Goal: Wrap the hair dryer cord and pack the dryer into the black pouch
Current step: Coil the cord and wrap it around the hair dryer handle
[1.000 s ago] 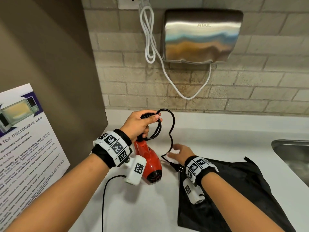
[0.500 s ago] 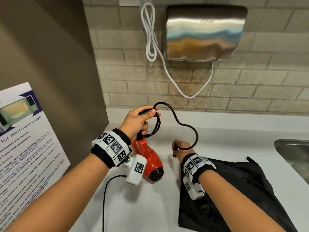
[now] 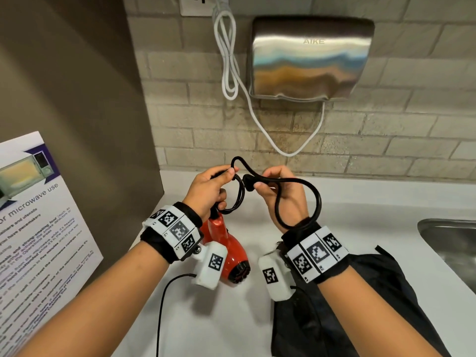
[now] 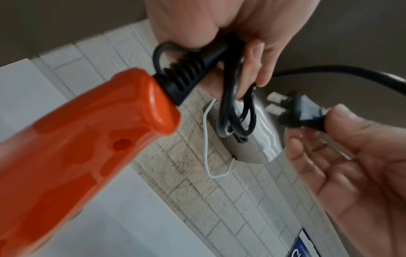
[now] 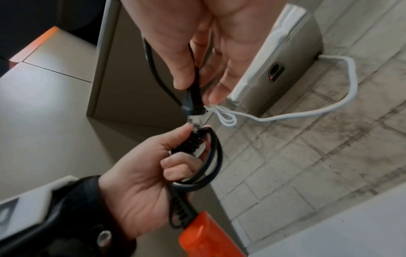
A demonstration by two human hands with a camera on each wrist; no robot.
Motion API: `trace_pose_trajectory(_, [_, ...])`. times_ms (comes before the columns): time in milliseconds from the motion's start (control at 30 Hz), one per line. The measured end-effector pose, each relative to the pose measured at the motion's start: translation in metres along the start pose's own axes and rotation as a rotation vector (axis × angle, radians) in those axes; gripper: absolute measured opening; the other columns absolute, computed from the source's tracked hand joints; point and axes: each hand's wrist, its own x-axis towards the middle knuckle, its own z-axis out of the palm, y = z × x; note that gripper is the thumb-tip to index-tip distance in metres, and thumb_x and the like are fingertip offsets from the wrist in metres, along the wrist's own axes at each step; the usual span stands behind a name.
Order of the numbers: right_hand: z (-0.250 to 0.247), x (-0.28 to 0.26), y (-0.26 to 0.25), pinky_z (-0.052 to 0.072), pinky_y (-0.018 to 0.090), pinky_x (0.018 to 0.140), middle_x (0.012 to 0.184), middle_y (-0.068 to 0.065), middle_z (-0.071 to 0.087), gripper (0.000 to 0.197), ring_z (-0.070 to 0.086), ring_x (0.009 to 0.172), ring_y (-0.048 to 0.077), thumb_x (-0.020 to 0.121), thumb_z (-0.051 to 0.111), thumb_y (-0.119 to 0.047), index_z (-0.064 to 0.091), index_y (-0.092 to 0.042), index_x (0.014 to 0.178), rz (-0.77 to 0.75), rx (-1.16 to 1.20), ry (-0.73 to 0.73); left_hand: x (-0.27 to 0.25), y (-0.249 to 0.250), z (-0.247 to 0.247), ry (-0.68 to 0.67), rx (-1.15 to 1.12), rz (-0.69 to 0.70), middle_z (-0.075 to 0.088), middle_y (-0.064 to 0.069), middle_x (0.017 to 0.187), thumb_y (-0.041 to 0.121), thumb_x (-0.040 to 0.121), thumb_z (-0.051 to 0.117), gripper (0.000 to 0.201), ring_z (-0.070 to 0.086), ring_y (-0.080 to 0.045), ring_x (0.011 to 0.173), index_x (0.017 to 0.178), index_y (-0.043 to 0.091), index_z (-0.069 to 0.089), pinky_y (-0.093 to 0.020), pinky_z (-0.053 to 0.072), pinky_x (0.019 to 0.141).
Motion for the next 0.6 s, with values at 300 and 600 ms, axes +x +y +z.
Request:
trace_pose_trajectory(300, [0.022, -0.009, 0.015, 0.04, 0.008, 0.065, 0.077, -0.007, 0.044, 0.026, 0.045, 0.068, -0.003, 0.071, 0.068, 0.001, 0.049, -0.015, 0.079, 0.033, -0.321, -0.052, -0.007, 0.0, 0.003, -0.059, -0.005, -0.015, 0.062, 0.005, 0.087, 0.02, 0.091, 0.053, 0.016, 0.026, -0.005, 0.032, 0.085, 0.022, 0.067, -0.016, 0.03, 0.035])
trace_pose_trajectory(600, [0.024, 0.011, 0.019, 0.038, 0.01, 0.053, 0.071, -0.009, 0.053, 0.038, 0.05, 0.055, -0.001, 0.082, 0.045, 0.002, 0.042, -0.013, 0.117, 0.068, -0.402, -0.244, -0.011, -0.003, 0.007, -0.115, -0.057, 0.033, 0.063, -0.004, 0.085, 0.011, 0.091, 0.05, 0.025, 0.043, -0.008, 0.029, 0.114, 0.014, 0.06, -0.015, 0.033, 0.032])
